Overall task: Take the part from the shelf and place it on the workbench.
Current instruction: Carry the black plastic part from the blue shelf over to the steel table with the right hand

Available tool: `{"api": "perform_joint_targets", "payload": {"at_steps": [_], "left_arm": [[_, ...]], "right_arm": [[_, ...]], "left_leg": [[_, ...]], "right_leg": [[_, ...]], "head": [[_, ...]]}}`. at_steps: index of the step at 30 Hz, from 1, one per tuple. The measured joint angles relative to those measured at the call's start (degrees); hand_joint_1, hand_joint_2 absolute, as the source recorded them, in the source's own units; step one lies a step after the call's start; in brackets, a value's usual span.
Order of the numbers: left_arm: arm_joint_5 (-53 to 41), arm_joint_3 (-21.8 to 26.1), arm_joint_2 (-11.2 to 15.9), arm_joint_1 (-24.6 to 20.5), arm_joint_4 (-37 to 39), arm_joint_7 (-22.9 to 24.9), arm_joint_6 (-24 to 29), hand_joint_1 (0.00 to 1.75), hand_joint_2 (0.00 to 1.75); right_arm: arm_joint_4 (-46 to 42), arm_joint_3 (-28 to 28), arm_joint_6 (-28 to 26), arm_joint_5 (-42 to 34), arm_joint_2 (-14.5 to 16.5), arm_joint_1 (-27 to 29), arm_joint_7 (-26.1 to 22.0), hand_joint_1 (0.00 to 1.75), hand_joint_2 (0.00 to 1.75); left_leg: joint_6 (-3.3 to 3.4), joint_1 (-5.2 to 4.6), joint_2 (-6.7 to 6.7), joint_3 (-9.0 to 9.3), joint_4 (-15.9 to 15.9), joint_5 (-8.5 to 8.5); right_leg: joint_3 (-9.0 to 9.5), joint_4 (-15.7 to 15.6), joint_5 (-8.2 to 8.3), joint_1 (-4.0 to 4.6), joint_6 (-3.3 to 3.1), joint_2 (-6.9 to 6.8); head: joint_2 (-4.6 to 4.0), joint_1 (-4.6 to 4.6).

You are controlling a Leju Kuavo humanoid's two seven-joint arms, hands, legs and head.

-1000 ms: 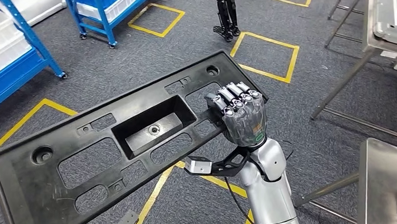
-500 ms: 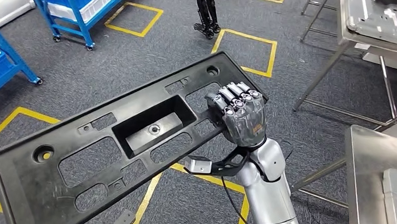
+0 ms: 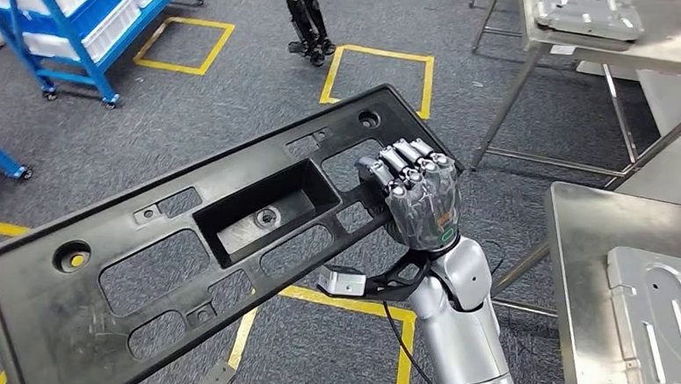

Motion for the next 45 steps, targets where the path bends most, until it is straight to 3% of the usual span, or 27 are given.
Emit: {"api": "perform_joint_targets", "payload": {"at_steps": [1,3,6,8,10,12,13,16,17,18,19,20,22,24,26,27,29,30,32,33,34,36,37,39,41,43,45], "left_arm": [[0.0,0.0,0.0,0.1,0.0,0.0,0.0,0.00,1.75],[0.0,0.0,0.0,0.3,0.0,0.0,0.0,0.00,1.75],[0.0,0.0,0.2,0.2,0.0,0.0,0.0,0.00,1.75],[0.0,0.0,0.2,0.1,0.0,0.0,0.0,0.00,1.75],[0.0,0.0,0.2,0.1,0.0,0.0,0.0,0.00,1.75],[0.0,0.0,0.1,0.0,0.0,0.0,0.0,0.00,1.75],[0.0,0.0,0.1,-0.1,0.0,0.0,0.0,0.00,1.75],[0.0,0.0,0.2,0.1,0.0,0.0,0.0,0.00,1.75],[0.0,0.0,0.2,0.1,0.0,0.0,0.0,0.00,1.75],[0.0,0.0,0.2,0.1,0.0,0.0,0.0,0.00,1.75],[0.0,0.0,0.2,0.1,0.0,0.0,0.0,0.00,1.75],[0.0,0.0,0.2,0.1,0.0,0.0,0.0,0.00,1.75],[0.0,0.0,0.2,0.0,0.0,0.0,0.0,0.00,1.75],[0.0,0.0,0.1,0.0,0.0,0.0,0.0,0.00,1.75],[0.0,0.0,0.1,0.0,0.0,0.1,-0.1,0.00,1.75],[0.0,0.0,0.1,-0.1,0.0,0.1,-0.1,0.00,1.75],[0.0,0.0,0.2,-0.2,0.0,0.0,-0.1,0.00,1.75],[0.0,0.0,0.2,-0.1,0.0,0.0,-0.1,0.00,1.75],[0.0,0.0,0.3,0.1,0.0,0.1,-0.1,0.00,1.75],[0.0,0.0,0.3,0.2,0.0,0.2,-0.1,0.00,1.75],[0.0,0.0,0.3,0.2,0.0,0.2,-0.1,0.00,1.75],[-0.1,0.0,0.4,0.1,0.0,0.2,-0.1,0.00,1.75],[-0.1,0.0,0.4,0.1,0.0,0.2,-0.1,0.00,1.75],[-0.1,0.0,0.5,0.0,0.0,0.2,-0.1,0.00,1.75],[-0.1,-0.1,0.5,0.0,0.0,0.2,-0.1,0.00,1.75],[-0.1,-0.1,0.5,-0.1,0.0,0.2,-0.1,0.00,1.75],[-0.1,-0.1,0.5,-0.2,0.0,0.2,-0.1,0.00,1.75]], "right_arm": [[0.0,0.0,0.0,0.0,0.0,0.1,0.0,1.75,1.75],[0.1,0.0,0.0,0.0,0.0,0.3,0.0,1.75,1.75],[0.0,0.0,0.0,-0.1,0.0,0.3,0.0,1.75,1.75],[0.0,0.0,0.0,-0.2,0.0,0.2,-0.1,1.75,1.75],[0.0,0.0,0.0,-0.2,0.0,0.2,-0.2,1.75,1.75],[0.0,0.0,0.0,-0.3,0.0,0.2,-0.3,1.75,1.75],[0.0,0.0,0.0,-0.3,0.0,0.1,-0.3,1.75,1.75],[0.0,0.0,0.0,-0.6,-0.1,0.1,-0.3,1.75,1.75],[0.0,0.0,0.0,-0.6,-0.1,0.2,-0.3,1.75,1.75],[0.1,0.0,0.0,-0.7,-0.1,0.2,-0.3,1.75,1.75],[0.1,0.0,0.0,-0.7,-0.1,0.2,-0.3,1.75,1.75],[0.1,0.0,0.0,-0.8,-0.1,0.2,-0.3,1.75,1.75],[0.0,0.0,0.0,-0.9,-0.1,0.1,-0.3,1.75,1.75],[0.0,0.0,0.0,-1.0,-0.1,-0.1,-0.3,1.75,1.75],[0.0,0.0,0.0,-1.0,-0.1,-0.1,-0.4,1.75,1.75],[-0.1,0.0,0.0,-1.0,-0.1,-0.1,-0.4,1.75,1.75],[-0.1,0.0,0.0,-1.1,0.0,-0.2,-0.4,1.75,1.75],[0.0,0.0,0.0,-1.1,0.0,-0.2,-0.4,1.75,1.75],[0.1,0.0,0.0,-1.1,0.0,-0.1,-0.4,1.75,1.75],[0.2,0.0,0.0,-1.1,0.0,-0.1,-0.4,1.75,1.75],[0.2,0.0,0.0,-1.1,0.0,0.0,-0.4,1.75,1.75],[0.3,0.0,0.0,-1.1,0.0,0.0,-0.4,1.75,1.75],[0.3,0.0,0.0,-1.1,0.0,0.0,-0.4,1.75,1.75],[0.3,0.0,0.0,-1.1,0.0,-0.1,-0.4,1.75,1.75],[0.3,0.0,0.0,-1.1,0.0,-0.1,-0.4,1.75,1.75],[0.3,0.0,0.0,-1.2,0.0,-0.1,-0.4,1.75,1.75],[0.2,0.0,0.0,-1.2,0.0,-0.2,-0.4,1.75,1.75]], "left_leg": [[-0.12,0.02,-0.28,-1.71,3.3,-1.04],[-0.26,0.07,-0.46,-2.57,4.4,0.14],[-0.20,0.40,-2.07,2.07,-5.8,5.60],[0.10,0.46,-3.30,3.84,-9.6,6.33],[0.70,0.38,-3.00,3.94,-10.0,6.35],[1.49,0.51,-2.23,4.11,-10.5,6.72],[1.87,0.63,-1.77,4.19,-10.8,6.90],[2.30,0.54,-0.44,4.22,-10.9,6.87],[2.31,0.53,0.03,4.23,-10.9,6.80],[2.30,0.52,0.49,4.28,-10.9,6.73],[2.25,0.51,0.91,4.39,-10.9,6.63],[2.17,0.49,1.30,4.55,-10.9,6.51],[1.85,0.31,2.01,4.79,-10.9,6.25],[1.36,0.17,2.75,4.88,-11.0,6.14],[0.72,0.14,3.54,5.17,-11.2,5.94],[0.42,0.12,3.20,5.22,-10.9,5.45],[0.07,0.17,1.37,3.70,-7.0,2.99],[-0.04,0.23,0.28,2.14,-3.5,1.29],[-0.29,0.34,-0.44,-1.32,3.2,-1.12],[-0.44,0.42,-0.50,-2.08,4.4,-0.85],[-0.59,0.53,-0.54,-1.83,3.4,0.51],[-0.83,0.92,-1.20,1.18,-3.2,4.47],[-0.83,1.04,-1.97,2.72,-6.4,5.58],[-0.41,0.99,-3.10,3.99,-9.1,5.76],[0.39,0.71,-2.85,3.89,-9.2,5.80],[1.22,0.77,-2.11,4.00,-9.5,6.12],[1.81,0.87,-1.23,4.08,-9.9,6.28]], "right_leg": [[-0.02,0.1,-0.03,0.00,-0.04,0.55],[-0.07,0.5,-0.18,-0.04,-0.03,1.70],[-0.31,1.7,-0.77,-0.16,0.47,3.38],[-0.81,2.2,-0.95,-0.19,1.02,4.21],[-1.13,2.2,-0.78,-0.27,1.64,4.85],[-1.61,3.1,-1.50,-0.22,2.34,3.86],[-2.50,5.0,-2.74,-0.24,2.71,2.85],[-7.11,14.6,-7.31,-0.68,3.55,0.63],[-7.98,16.3,-7.45,-0.80,3.67,0.44],[-7.91,16.0,-6.59,-0.88,3.71,0.29],[-6.77,13.6,-4.83,-0.91,3.61,0.06],[-4.90,9.8,-2.74,-0.82,3.35,-0.46],[-1.62,3.3,-0.42,-0.16,2.53,-2.06],[-0.83,1.3,-0.43,0.46,1.90,-2.68],[-0.67,0.7,-0.20,0.28,1.42,-1.76],[-0.29,0.2,0.00,0.04,1.13,-1.27],[0.52,-0.7,0.33,-0.43,0.52,-0.51],[0.65,-0.8,0.32,-0.37,0.32,-0.13],[0.60,-0.5,0.18,-0.31,0.12,0.82],[0.56,-0.3,0.07,-0.33,0.14,1.39],[0.51,0.1,-0.09,-0.39,0.24,2.01],[0.34,1.1,-0.69,-0.60,0.67,3.13],[0.05,1.8,-1.03,-0.60,0.98,3.63],[-0.60,2.6,-1.32,-0.62,1.64,4.40],[-0.95,2.5,-1.12,-0.79,2.27,4.99],[-1.47,3.4,-1.82,-0.86,2.86,3.82],[-3.76,8.2,-4.56,-0.89,3.41,1.46]], "head": [[0.00,0.01],[0.00,0.01],[0.00,0.01],[0.00,0.01],[0.00,0.00],[0.00,0.06],[0.00,0.10],[0.00,0.15],[0.00,0.15],[0.00,0.15],[0.00,0.14],[0.00,0.15],[0.00,0.15],[0.00,0.15],[0.00,0.15],[0.00,0.16],[0.00,0.12],[0.00,0.13],[0.00,0.11],[0.00,0.11],[0.00,0.10],[0.00,0.11],[0.00,0.10],[0.00,0.11],[0.00,0.10],[0.00,0.14],[0.00,0.18]]}}
